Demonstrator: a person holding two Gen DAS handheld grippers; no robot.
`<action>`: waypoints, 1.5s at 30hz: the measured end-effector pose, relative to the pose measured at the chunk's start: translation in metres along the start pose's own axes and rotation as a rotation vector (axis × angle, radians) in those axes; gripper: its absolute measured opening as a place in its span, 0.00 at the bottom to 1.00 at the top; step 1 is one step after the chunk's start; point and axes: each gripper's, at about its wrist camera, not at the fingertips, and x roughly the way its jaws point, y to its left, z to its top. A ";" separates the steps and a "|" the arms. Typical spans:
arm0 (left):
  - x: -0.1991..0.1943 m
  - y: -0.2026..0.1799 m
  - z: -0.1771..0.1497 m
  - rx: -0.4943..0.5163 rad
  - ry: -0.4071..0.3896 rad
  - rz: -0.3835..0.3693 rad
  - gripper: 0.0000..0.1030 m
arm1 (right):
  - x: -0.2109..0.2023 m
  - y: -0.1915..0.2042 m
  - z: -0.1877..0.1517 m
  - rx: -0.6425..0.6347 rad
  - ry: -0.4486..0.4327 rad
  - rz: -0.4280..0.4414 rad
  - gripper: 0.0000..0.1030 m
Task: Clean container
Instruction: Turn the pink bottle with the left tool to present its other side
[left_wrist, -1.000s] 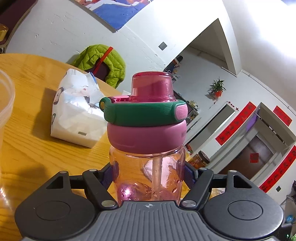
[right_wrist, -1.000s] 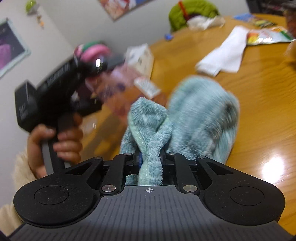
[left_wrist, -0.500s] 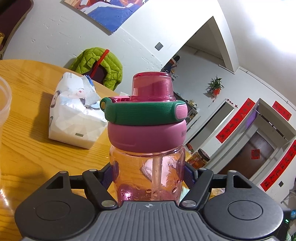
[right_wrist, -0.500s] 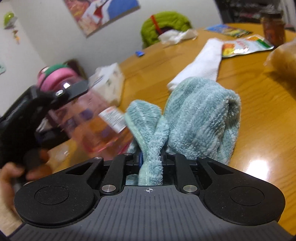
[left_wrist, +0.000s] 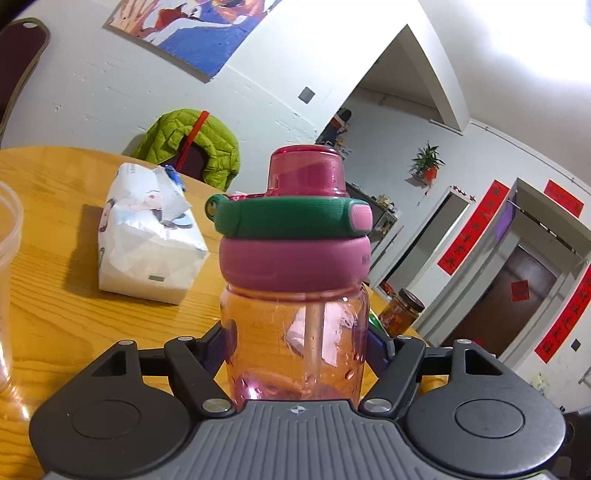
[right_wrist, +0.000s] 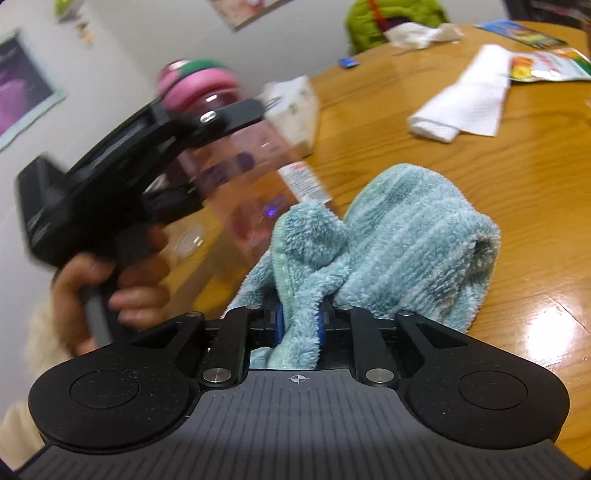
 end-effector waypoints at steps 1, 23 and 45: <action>0.000 0.000 0.000 -0.003 0.002 -0.003 0.68 | 0.001 0.000 0.002 0.010 -0.017 -0.017 0.16; 0.005 0.000 0.001 0.039 -0.007 0.016 0.68 | -0.008 0.009 0.008 -0.066 0.046 0.032 0.21; 0.007 -0.063 -0.022 0.593 0.107 -0.052 0.69 | -0.082 -0.024 0.018 0.076 -0.526 -0.283 0.16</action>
